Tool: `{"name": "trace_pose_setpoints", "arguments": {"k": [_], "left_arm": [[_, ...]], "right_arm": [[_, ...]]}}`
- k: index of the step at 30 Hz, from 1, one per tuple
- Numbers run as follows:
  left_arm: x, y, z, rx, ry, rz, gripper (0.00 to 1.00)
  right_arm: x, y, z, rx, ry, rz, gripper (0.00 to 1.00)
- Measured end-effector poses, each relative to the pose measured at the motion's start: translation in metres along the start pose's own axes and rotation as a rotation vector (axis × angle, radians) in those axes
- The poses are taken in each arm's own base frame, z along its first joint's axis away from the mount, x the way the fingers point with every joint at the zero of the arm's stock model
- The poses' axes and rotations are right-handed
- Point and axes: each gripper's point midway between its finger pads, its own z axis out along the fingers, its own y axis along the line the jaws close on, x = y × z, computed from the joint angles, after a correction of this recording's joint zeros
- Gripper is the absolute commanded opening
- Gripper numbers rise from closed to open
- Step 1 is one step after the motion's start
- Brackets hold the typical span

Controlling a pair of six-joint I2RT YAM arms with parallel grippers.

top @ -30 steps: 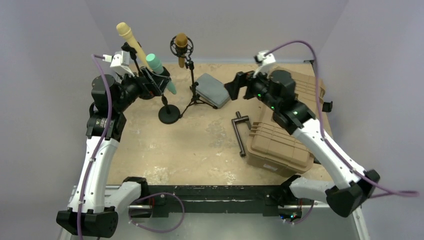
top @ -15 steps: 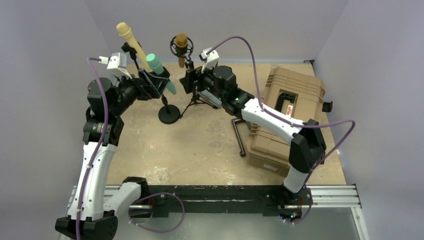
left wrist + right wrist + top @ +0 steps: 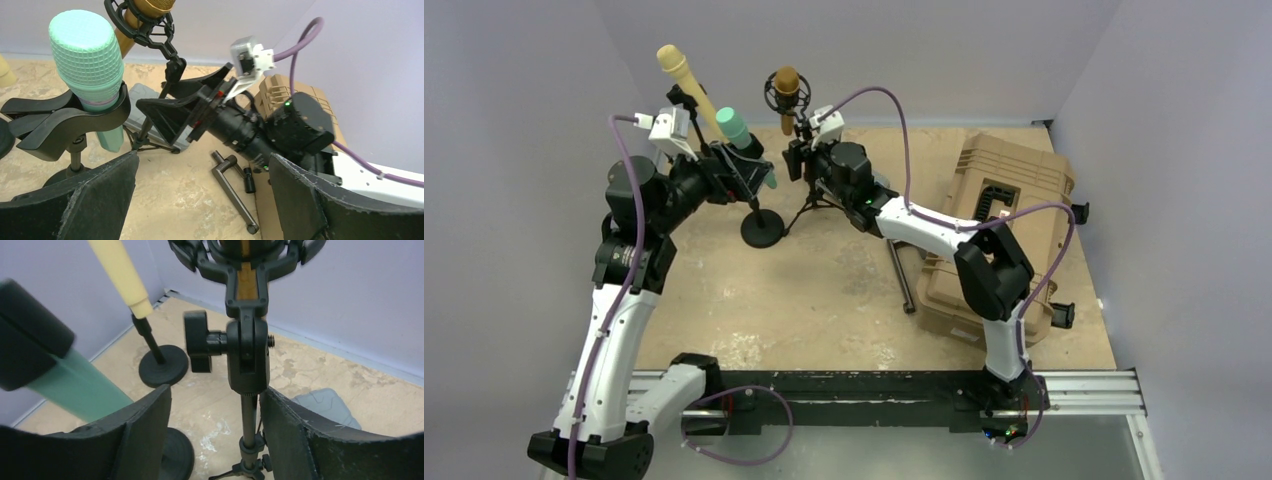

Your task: Remove the microphone from the stand

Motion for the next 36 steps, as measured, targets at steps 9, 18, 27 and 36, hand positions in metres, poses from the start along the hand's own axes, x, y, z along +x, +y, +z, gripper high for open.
{"name": "trace_pose_setpoints", "arguments": {"k": [9, 18, 27, 36], "left_arm": [[0.003, -0.007, -0.001, 0.012, 0.006, 0.010, 0.98], [0.005, -0.012, -0.001, 0.020, 0.015, 0.017, 0.98], [0.008, -0.011, -0.002, 0.016, 0.024, 0.015, 0.97], [0.008, -0.011, -0.002, 0.016, 0.023, 0.014, 0.97]], "right_arm": [[0.053, -0.017, 0.021, 0.061, 0.021, -0.045, 0.45], [0.032, -0.024, 0.026, 0.101, -0.089, -0.073, 0.16], [0.030, -0.028, 0.015, 0.090, -0.150, -0.135, 0.00], [0.033, -0.026, -0.039, 0.021, -0.083, -0.143, 0.00]]}}
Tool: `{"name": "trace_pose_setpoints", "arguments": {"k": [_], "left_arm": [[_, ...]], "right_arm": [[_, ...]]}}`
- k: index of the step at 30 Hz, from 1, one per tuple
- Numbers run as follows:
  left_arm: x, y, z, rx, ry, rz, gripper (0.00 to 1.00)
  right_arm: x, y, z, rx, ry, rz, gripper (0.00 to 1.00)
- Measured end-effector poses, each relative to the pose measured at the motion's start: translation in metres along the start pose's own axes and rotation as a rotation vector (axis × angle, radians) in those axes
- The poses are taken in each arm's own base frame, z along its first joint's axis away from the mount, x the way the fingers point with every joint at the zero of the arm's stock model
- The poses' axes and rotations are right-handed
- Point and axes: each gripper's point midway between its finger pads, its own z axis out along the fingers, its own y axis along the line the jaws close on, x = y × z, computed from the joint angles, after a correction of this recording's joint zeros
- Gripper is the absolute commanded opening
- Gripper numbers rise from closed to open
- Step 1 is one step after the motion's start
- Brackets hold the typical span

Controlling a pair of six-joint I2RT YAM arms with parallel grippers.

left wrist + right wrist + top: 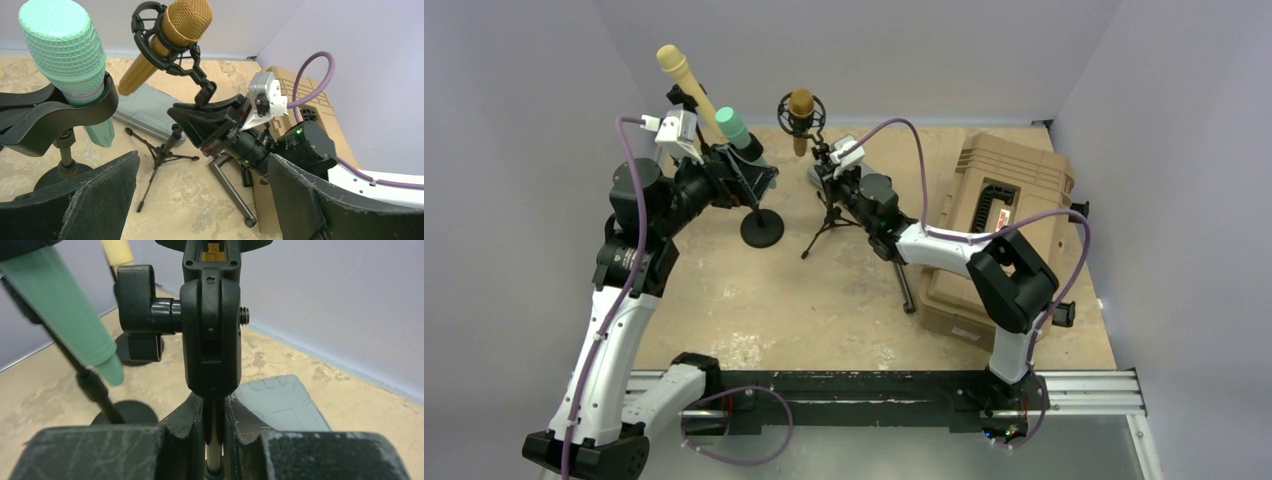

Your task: Remove the microphone from the stand

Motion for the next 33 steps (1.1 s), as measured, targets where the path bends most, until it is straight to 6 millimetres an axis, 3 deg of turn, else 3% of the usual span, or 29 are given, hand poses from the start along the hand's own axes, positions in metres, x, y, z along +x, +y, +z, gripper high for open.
{"name": "trace_pose_setpoints", "arguments": {"k": [11, 18, 23, 27, 33], "left_arm": [[-0.001, -0.001, -0.001, 0.007, 0.001, 0.003, 0.97], [0.009, -0.031, -0.003, 0.087, 0.056, 0.047, 0.94], [0.022, -0.037, -0.004, 0.101, 0.110, 0.069, 0.94], [0.024, -0.043, -0.001, 0.118, 0.139, 0.089, 0.96], [0.033, -0.052, 0.005, 0.128, 0.177, 0.116, 0.95]], "right_arm": [[-0.006, 0.029, -0.075, -0.252, 0.069, 0.014, 0.00], [-0.004, 0.057, -0.113, -0.453, 0.080, 0.031, 0.00], [-0.004, 0.065, -0.126, -0.509, 0.077, 0.051, 0.00], [-0.004, 0.064, -0.125, -0.499, 0.089, 0.070, 0.00], [-0.008, 0.053, -0.119, -0.367, 0.108, 0.150, 0.00]]}}
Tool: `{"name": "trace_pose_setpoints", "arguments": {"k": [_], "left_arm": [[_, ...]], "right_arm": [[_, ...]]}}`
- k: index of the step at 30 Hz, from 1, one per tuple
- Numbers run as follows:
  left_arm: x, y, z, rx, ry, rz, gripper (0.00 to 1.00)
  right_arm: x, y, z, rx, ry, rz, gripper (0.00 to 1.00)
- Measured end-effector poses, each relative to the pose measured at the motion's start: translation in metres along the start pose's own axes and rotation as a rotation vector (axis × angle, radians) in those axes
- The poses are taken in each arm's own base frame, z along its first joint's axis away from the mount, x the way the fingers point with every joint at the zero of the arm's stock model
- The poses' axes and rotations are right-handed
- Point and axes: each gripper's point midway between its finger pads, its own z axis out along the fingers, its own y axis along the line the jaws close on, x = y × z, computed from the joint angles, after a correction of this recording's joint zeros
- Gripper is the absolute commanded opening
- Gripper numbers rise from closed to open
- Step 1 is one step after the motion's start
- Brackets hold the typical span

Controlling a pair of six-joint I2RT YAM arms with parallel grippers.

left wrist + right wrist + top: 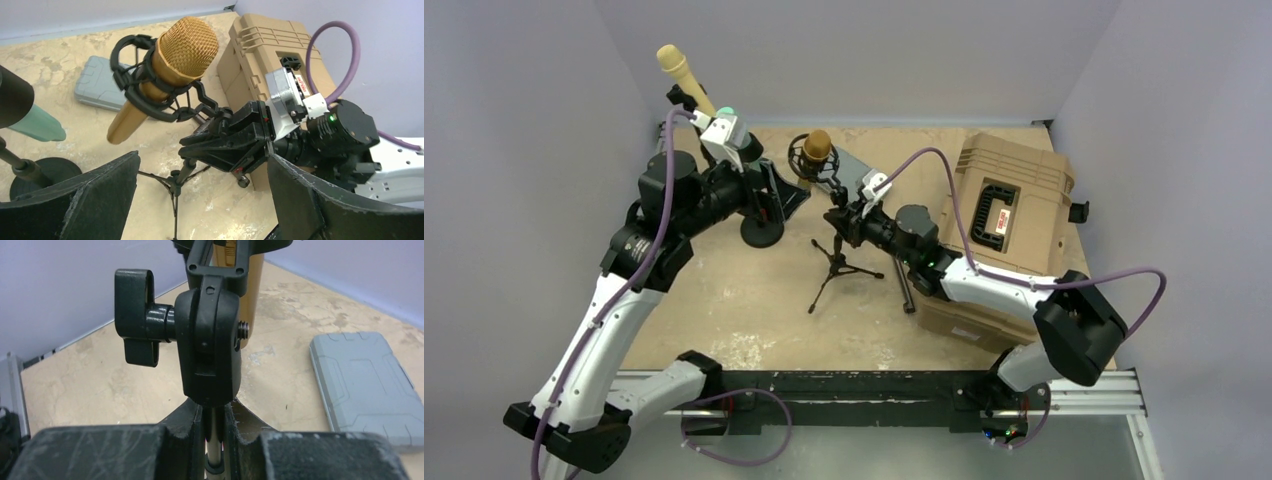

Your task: Remove the microphone from the stand

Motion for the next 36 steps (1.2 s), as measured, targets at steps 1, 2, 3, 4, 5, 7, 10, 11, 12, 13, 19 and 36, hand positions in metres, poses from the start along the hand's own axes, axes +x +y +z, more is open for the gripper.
{"name": "trace_pose_setpoints", "arguments": {"k": [1, 2, 3, 4, 5, 7, 10, 11, 12, 13, 19, 36], "left_arm": [[0.001, 0.000, 0.000, -0.010, 0.001, 0.001, 0.95], [0.001, 0.001, -0.001, -0.021, -0.002, 0.002, 0.95], [0.000, 0.002, -0.002, -0.035, -0.008, 0.004, 0.95], [-0.001, 0.003, -0.003, -0.047, -0.015, 0.006, 0.94], [-0.003, 0.005, -0.005, -0.059, -0.024, 0.008, 0.94], [-0.006, 0.006, -0.009, -0.076, -0.041, 0.012, 0.94], [-0.009, 0.007, -0.013, -0.089, -0.056, 0.017, 0.94], [-0.008, 0.007, -0.013, -0.090, -0.056, 0.020, 0.94], [-0.008, 0.008, -0.013, -0.091, -0.055, 0.024, 0.94], [-0.008, 0.008, -0.014, -0.092, -0.054, 0.029, 0.94], [-0.005, 0.009, -0.014, -0.095, -0.042, 0.035, 0.97], [-0.005, 0.008, 0.029, -0.235, 0.061, 0.224, 0.78]], "right_arm": [[0.000, -0.001, 0.000, 0.042, 0.000, 0.019, 0.00], [0.000, 0.000, 0.000, 0.068, 0.000, 0.032, 0.00], [-0.001, 0.000, 0.000, 0.106, -0.001, 0.045, 0.00], [-0.001, 0.002, 0.000, 0.135, -0.001, 0.056, 0.00], [0.000, 0.004, 0.001, 0.158, -0.002, 0.065, 0.00], [0.000, 0.007, 0.000, 0.198, -0.005, 0.070, 0.00], [0.001, 0.011, -0.001, 0.208, -0.001, 0.045, 0.00], [0.001, 0.013, -0.001, 0.196, 0.003, 0.026, 0.00], [0.002, 0.016, -0.001, 0.179, 0.008, 0.007, 0.00], [0.003, 0.019, -0.003, 0.153, 0.018, -0.021, 0.00], [0.009, 0.034, -0.006, 0.015, 0.054, -0.154, 0.00], [0.009, 0.032, -0.008, -0.052, 0.059, -0.156, 0.00]]}}
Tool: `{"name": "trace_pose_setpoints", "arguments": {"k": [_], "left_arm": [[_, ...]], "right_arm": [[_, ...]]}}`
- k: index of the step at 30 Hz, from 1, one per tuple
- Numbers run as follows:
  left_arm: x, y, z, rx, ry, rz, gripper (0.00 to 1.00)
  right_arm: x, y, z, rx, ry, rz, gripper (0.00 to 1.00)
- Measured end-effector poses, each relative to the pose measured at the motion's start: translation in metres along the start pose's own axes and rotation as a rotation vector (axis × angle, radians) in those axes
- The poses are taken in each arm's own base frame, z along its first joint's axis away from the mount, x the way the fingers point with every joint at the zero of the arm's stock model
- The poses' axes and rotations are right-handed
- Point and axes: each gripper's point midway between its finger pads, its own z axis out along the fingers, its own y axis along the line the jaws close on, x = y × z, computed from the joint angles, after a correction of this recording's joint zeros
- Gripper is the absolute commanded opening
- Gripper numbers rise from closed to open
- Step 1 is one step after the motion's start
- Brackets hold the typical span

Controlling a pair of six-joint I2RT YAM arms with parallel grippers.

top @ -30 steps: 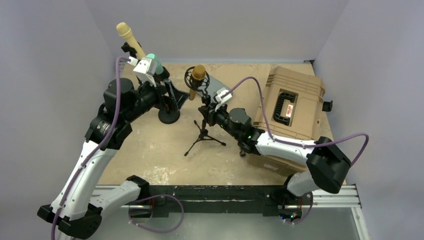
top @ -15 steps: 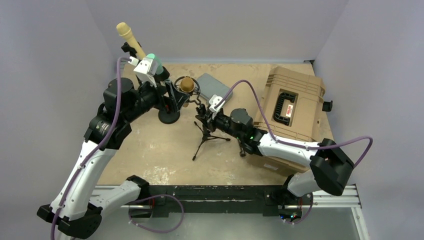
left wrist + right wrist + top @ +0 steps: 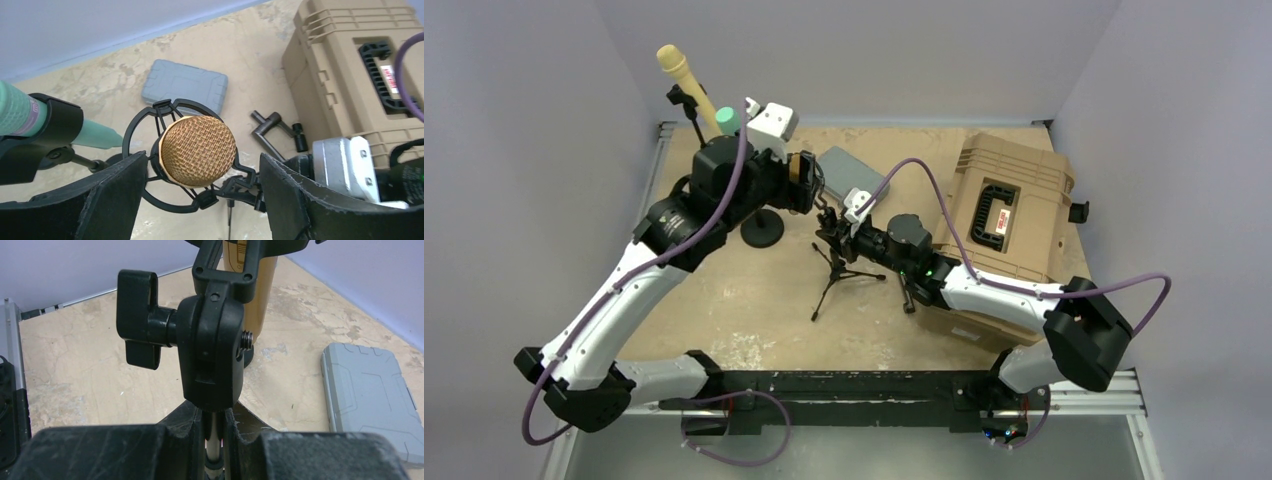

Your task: Remove the microphone from the stand

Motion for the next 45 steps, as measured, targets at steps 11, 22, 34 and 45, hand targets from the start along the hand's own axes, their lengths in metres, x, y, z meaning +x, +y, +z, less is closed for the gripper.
{"name": "trace_pose_setpoints", "arguments": {"k": [11, 22, 34, 45], "left_arm": [[0.009, 0.001, 0.022, -0.187, 0.035, 0.186, 0.48], [0.005, -0.002, 0.021, -0.221, 0.050, 0.209, 0.00], [-0.064, -0.021, -0.012, -0.137, -0.020, 0.131, 0.00], [-0.133, -0.019, -0.101, -0.025, -0.264, 0.032, 0.00]], "right_arm": [[0.001, -0.001, -0.001, 0.004, -0.008, 0.002, 0.00], [0.001, -0.002, -0.003, 0.011, -0.017, 0.004, 0.00], [0.002, -0.003, -0.003, 0.017, -0.016, 0.003, 0.00], [0.002, -0.003, -0.003, 0.018, -0.016, 0.003, 0.00]]}}
